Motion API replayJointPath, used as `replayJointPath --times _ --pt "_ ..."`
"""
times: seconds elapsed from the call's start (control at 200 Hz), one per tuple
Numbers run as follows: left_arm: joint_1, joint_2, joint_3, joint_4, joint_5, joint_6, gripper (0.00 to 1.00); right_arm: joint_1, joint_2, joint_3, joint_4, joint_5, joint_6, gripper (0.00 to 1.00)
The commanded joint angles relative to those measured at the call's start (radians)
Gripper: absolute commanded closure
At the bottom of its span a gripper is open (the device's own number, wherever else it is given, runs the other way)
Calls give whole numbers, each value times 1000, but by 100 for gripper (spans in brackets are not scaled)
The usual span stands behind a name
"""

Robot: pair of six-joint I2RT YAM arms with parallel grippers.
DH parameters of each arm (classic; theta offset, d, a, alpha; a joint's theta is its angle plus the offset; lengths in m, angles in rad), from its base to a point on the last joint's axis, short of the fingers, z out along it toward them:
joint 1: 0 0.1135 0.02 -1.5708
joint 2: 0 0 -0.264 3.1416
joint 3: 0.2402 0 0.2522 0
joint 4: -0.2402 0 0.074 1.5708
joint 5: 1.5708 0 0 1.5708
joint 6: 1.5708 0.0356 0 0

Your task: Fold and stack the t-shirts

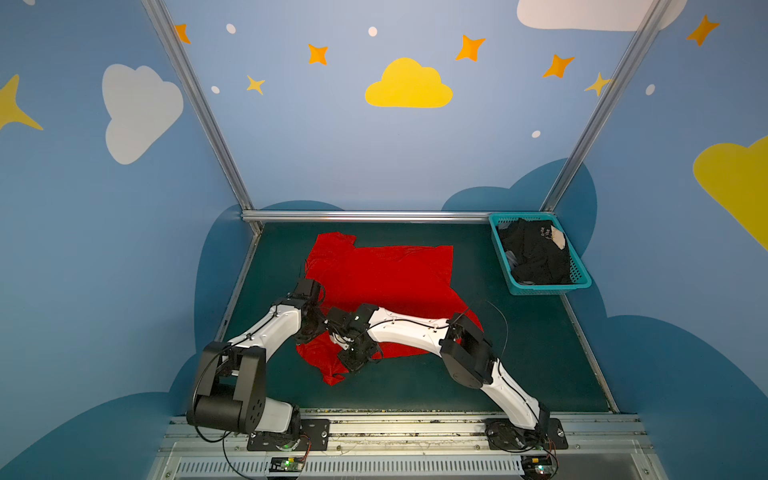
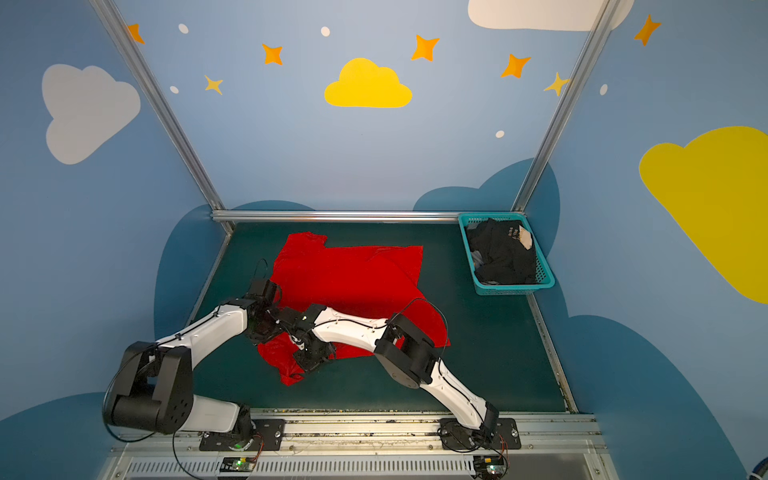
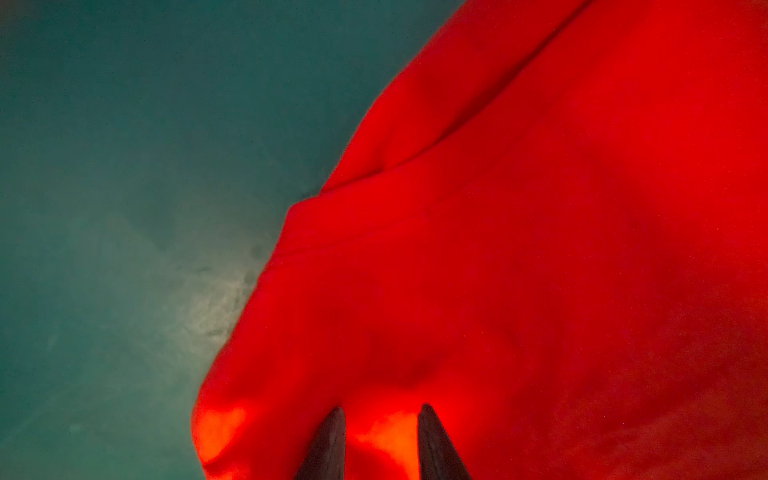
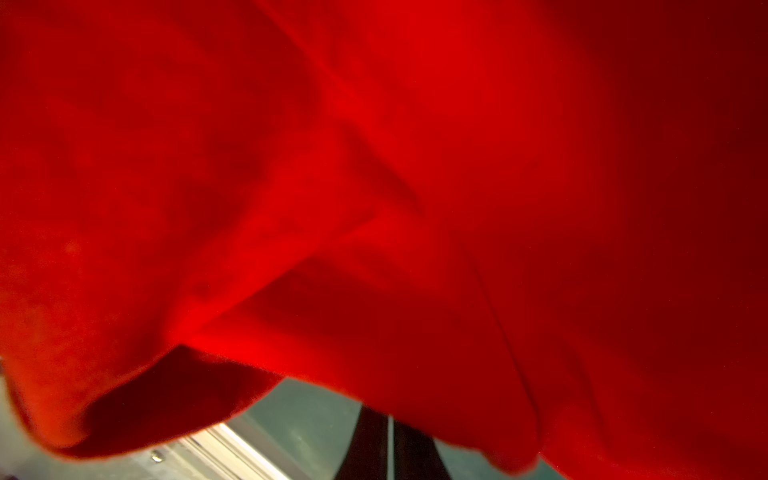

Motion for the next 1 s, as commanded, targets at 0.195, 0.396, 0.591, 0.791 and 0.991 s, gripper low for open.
replayJointPath --times 0.195,0.396,0.591,0.791,0.991 --pt "42 180 138 3 -51 75 71 8 -93 -130 -15 -20 -51 100" --pt "43 286 221 -37 -77 107 74 9 -200 -215 -8 -77 -56 100" --pt "42 229 196 -32 -83 106 73 8 -236 -273 -13 -72 -49 100" --pt "43 206 214 -57 -80 114 68 8 -247 -285 -7 -107 -51 68" --pt "40 117 265 -103 -39 125 58 -25 -363 -284 -7 -113 -71 50"
